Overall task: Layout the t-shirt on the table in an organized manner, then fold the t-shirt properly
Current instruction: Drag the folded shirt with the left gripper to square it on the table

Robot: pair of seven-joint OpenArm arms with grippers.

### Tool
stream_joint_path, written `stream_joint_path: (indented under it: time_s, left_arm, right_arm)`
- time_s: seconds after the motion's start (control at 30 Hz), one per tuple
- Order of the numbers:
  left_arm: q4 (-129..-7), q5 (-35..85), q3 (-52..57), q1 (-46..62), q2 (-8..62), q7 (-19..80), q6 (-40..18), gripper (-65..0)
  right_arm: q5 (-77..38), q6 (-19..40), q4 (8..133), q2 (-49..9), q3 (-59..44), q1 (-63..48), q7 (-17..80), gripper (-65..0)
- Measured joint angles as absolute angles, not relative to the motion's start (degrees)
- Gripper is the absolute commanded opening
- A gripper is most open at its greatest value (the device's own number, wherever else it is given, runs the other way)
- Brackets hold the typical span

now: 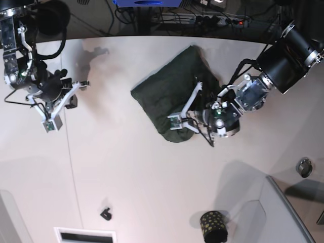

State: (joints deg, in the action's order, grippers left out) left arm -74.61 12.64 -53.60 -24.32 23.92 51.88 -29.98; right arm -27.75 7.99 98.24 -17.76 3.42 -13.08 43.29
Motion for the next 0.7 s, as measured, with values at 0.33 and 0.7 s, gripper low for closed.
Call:
stream_joint_path:
  time_s: [0.33, 0.7]
  left_arm:
    - [-63.86, -18.72, -55.92, -25.89, 8.32, 43.53, -39.62, -65.0]
    - [-56.8, -22.52, -55.2, -26.79, 0.95, 43.38, -39.09, -65.0]
  right_arm:
    - [-27.94, 8.03, 98.28, -17.41, 2.61, -14.96, 43.05, -64.4]
    - [-27.92, 7.99, 98.3, -15.16, -6.66, -18.48, 43.35, -64.4]
